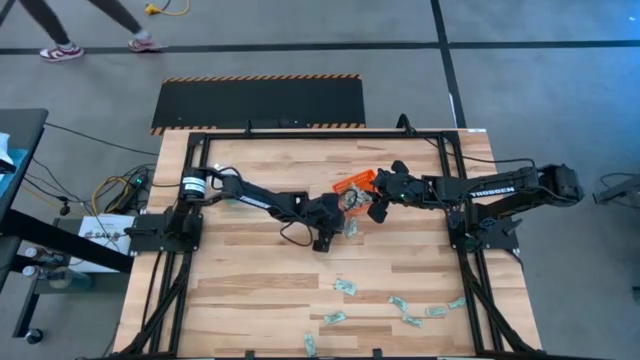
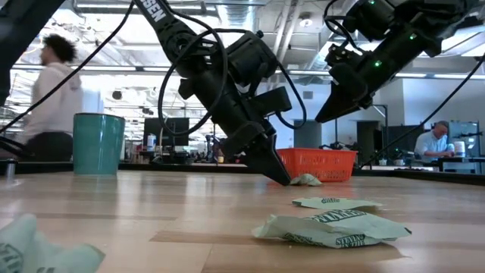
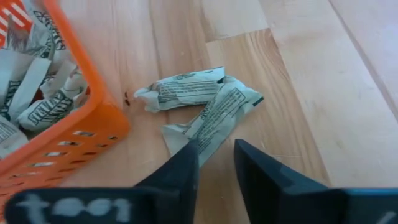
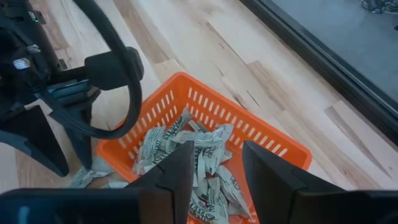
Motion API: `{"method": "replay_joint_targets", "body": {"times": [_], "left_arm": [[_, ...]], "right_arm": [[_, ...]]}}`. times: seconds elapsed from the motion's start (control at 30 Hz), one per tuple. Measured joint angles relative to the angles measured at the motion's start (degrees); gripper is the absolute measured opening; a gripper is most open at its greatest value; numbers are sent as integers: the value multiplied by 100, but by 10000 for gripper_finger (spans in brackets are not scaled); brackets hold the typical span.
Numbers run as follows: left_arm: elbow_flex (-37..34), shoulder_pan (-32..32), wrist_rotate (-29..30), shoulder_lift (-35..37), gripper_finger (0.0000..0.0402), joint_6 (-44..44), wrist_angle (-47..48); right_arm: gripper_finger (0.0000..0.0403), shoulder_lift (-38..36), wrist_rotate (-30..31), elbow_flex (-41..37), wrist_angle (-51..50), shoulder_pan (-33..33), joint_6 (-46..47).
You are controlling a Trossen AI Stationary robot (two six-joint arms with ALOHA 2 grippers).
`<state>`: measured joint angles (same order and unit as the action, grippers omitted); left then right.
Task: Pick and place Stevia / Truvia into bins
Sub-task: Put the stevia packet into the orange bin
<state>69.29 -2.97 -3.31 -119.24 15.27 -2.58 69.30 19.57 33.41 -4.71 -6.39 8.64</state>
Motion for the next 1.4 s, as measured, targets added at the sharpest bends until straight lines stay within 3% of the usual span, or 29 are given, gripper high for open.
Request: {"method": "replay_joint_targets", "body": {"times": [0.23,0.97,1.3,1.4], "left_arm": [[-1,172,181,7,7,2,175],[-23,690,837,595,0,-295,1315],[-12,646,838,603,0,-30,1203],[-12,633,515,603,5,347,1189]], "right_arm": [[121,0,0,0,0,0,38],[120,0,0,-2,46,4,92],[120,2,0,-2,48,4,92],[120,2,-2,-2,50,4,92]]}}
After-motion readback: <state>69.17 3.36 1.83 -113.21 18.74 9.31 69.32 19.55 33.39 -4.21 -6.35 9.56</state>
